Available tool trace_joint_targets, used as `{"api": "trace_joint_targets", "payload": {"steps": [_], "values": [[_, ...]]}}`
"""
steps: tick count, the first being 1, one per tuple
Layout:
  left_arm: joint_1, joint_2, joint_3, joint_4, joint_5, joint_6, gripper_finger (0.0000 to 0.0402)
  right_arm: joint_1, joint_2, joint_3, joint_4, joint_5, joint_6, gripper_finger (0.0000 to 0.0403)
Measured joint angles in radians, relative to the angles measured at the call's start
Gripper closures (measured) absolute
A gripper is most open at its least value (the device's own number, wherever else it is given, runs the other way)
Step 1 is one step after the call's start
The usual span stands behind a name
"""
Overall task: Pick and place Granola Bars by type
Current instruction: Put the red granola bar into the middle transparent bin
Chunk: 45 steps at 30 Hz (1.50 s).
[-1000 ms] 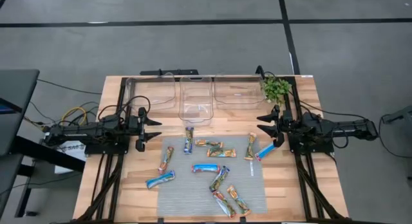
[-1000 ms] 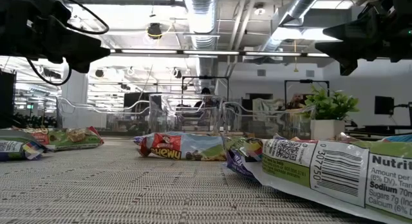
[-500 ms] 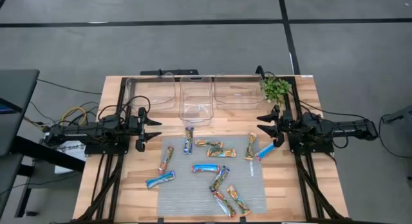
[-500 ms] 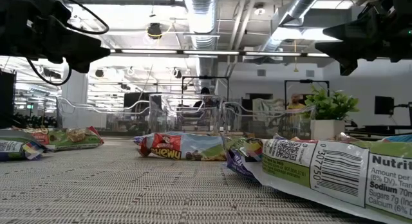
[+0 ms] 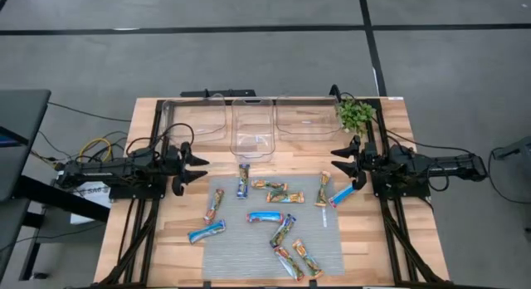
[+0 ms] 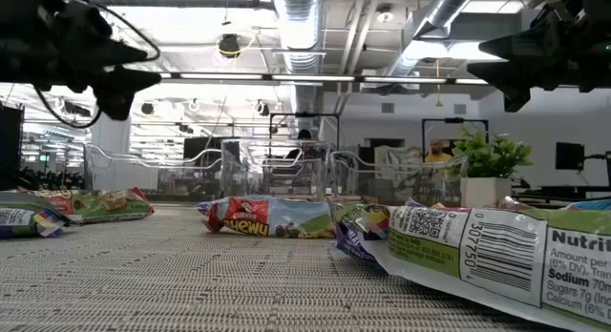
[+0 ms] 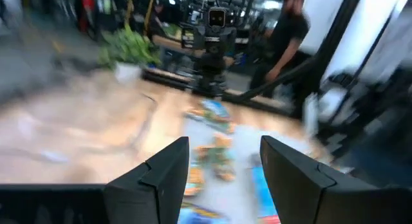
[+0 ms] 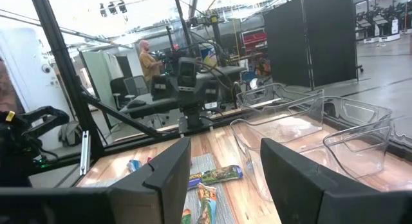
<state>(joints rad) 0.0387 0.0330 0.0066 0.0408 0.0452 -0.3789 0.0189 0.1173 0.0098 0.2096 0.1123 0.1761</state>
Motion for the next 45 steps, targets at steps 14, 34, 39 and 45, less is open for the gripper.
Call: {"api": "trace_joint_targets", "payload": {"steps": [14,34,39,45], "values": [[0.0,0.0,0.0,0.013,-0.182,-0.809,0.0216,0.0,0.0,0.0,0.0,0.0,0.0,0.0222],[-0.021,0.736,0.648,-0.638,-0.22,-0.667,0.0216,0.0,0.0,0.0,0.0,0.0,0.0,0.0221],[-0.085,0.951,0.843,-0.827,-0.161,-0.616,0.0216,0.0,0.0,0.0,0.0,0.0,0.0,0.0221],[-0.174,1.143,0.976,-0.982,-0.124,-0.55,0.0216,0.0,0.0,0.0,0.0,0.0,0.0,0.0223]]}}
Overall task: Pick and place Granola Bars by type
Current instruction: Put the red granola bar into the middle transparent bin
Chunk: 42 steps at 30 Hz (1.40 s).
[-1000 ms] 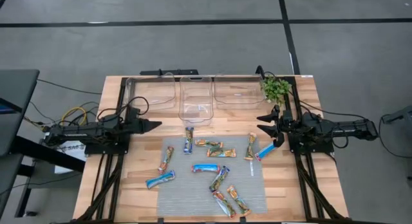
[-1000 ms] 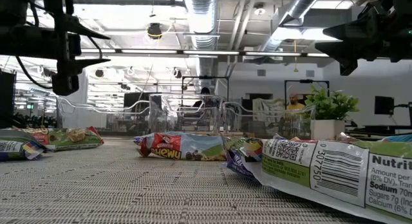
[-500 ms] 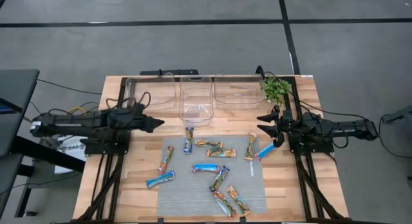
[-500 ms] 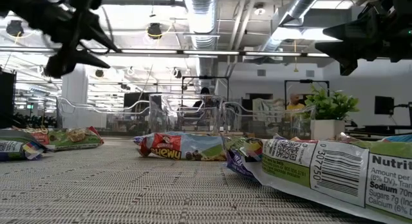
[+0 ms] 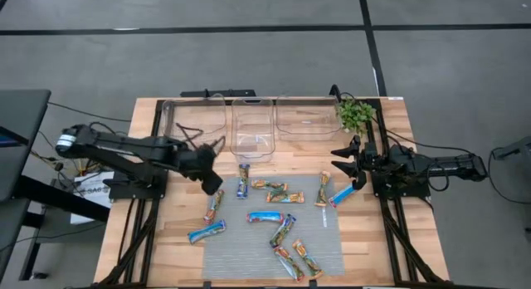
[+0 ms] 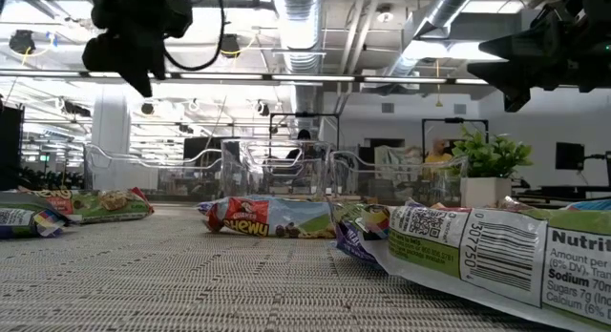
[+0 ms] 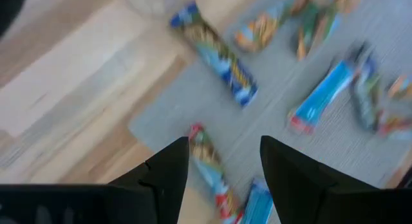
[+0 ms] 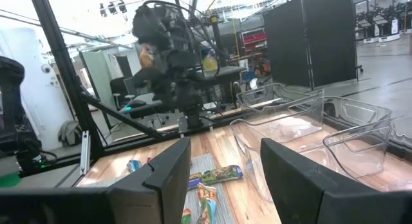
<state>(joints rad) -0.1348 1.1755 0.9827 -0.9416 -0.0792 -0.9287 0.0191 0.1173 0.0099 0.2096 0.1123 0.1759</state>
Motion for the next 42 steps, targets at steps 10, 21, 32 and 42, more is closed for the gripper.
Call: {"api": "trace_joint_targets", "payload": {"steps": [10,21,32,42], "values": [[-0.09,0.104,0.031,-0.016,0.043,-0.029,0.0216,0.0,0.0,0.0,0.0,0.0,0.0,0.0222],[-0.092,0.192,0.027,-0.119,0.08,-0.251,0.0216,0.0,0.0,0.0,0.0,0.0,0.0,0.0221],[-0.113,0.446,0.027,0.053,0.207,-0.272,0.0216,0.0,0.0,0.0,0.0,0.0,0.0,0.022],[-0.116,0.556,0.027,0.07,0.182,-0.272,0.0216,0.0,0.0,0.0,0.0,0.0,0.0,0.0221]]}}
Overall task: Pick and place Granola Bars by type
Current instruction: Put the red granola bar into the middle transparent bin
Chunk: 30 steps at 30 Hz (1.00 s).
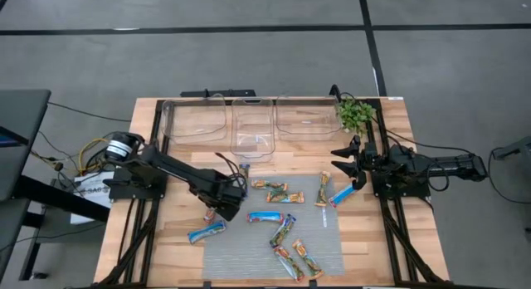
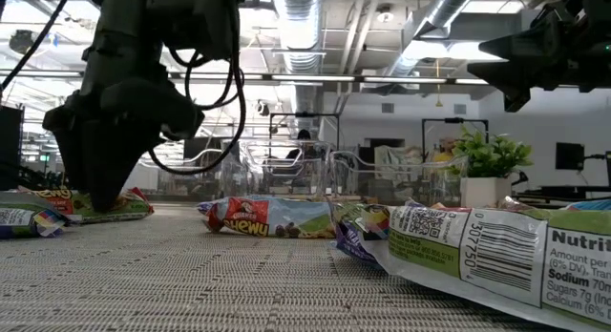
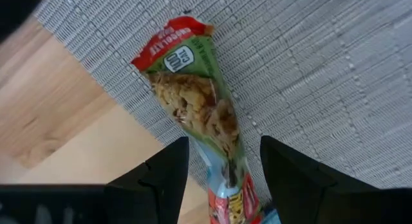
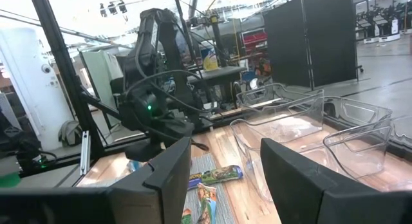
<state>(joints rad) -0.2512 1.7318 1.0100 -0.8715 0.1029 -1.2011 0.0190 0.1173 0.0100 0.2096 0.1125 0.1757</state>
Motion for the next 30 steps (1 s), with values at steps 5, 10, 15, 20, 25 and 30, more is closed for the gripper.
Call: {"api": "trace_joint_targets", "payload": {"steps": [5,10,15,20,25,30], "values": [[0.001,0.024,0.0,0.007,-0.015,0.001,0.0216,0.0,0.0,0.0,0.0,0.0,0.0,0.0221],[0.007,0.023,0.0,0.009,-0.014,0.01,0.0235,0.0,0.0,0.0,0.0,0.0,0.0,0.0223],[0.007,0.023,0.0,0.01,0.005,0.013,0.0295,0.0,0.0,0.0,0.0,0.0,0.0,0.022],[0.007,0.02,0.0,0.011,0.006,0.058,0.0351,0.0,0.0,0.0,0.0,0.0,0.0,0.0222],[0.012,-0.031,0.0,0.039,-0.022,0.097,0.0374,0.0,0.0,0.0,0.0,0.0,0.0,0.0222],[0.02,-0.153,0.0,0.092,-0.141,0.165,0.037,0.0,0.0,0.0,0.0,0.0,0.0,0.022]]}}
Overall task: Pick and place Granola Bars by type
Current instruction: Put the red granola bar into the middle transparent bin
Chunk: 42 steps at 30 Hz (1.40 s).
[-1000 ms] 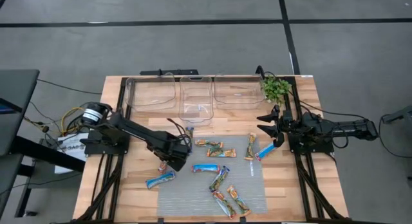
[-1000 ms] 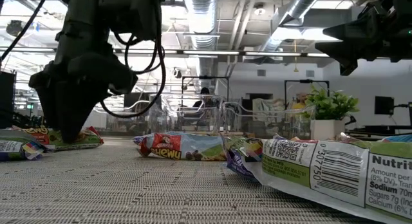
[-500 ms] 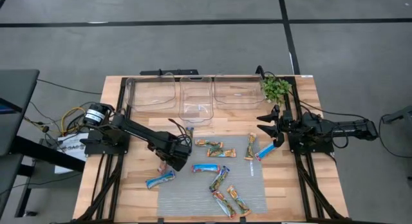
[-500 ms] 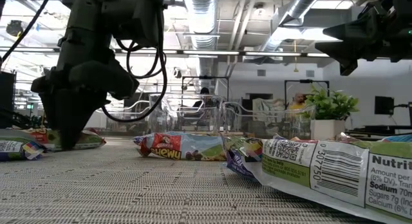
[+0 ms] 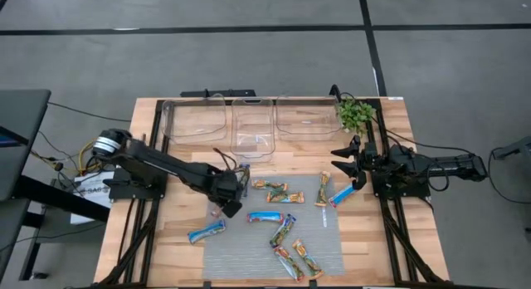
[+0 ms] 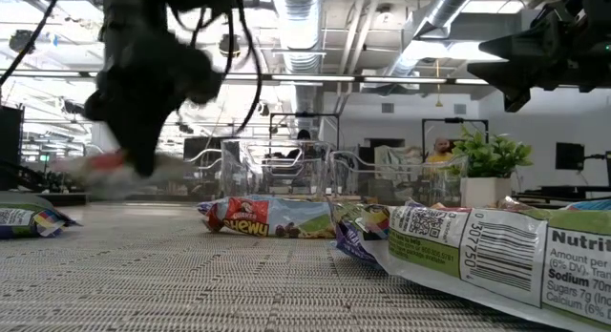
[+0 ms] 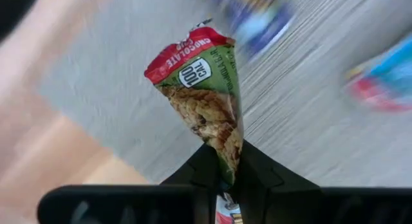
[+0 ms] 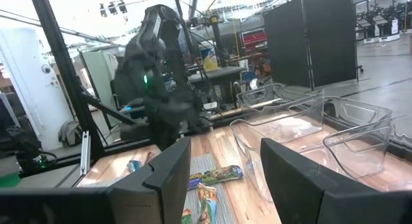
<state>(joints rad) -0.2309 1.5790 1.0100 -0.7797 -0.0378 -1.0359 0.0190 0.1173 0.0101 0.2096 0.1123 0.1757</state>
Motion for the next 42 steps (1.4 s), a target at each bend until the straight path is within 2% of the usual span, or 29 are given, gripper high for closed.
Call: {"api": "trace_joint_targets", "payload": {"steps": [6,11,15,18,29,35,42], "values": [[0.009,-0.178,0.0,0.171,-0.17,0.166,0.0364,0.0,0.0,0.0,0.0,0.0,0.0,0.0223],[0.01,-0.301,0.001,0.373,-0.282,0.388,0.0363,0.0,0.0,0.0,0.0,0.0,0.0,0.022],[0.012,-0.371,0.001,0.542,-0.288,0.552,0.0363,0.0,0.0,0.0,0.0,0.0,0.0,0.0221],[0.012,-0.411,0.001,0.625,-0.279,0.607,0.0363,0.0,0.0,0.0,0.0,0.0,0.0,0.0223],[0.028,-0.432,0.002,0.633,-0.256,0.62,0.0362,0.0,0.0,0.0,0.0,0.0,0.0,0.0222],[0.161,-0.432,0.002,0.593,-0.258,0.672,0.0362,0.0,0.0,0.0,0.0,0.0,0.0,0.0222],[0.438,-0.432,0.002,0.588,-0.263,0.711,0.0362,0.0,0.0,0.0,0.0,0.0,0.0,0.0222]]}}
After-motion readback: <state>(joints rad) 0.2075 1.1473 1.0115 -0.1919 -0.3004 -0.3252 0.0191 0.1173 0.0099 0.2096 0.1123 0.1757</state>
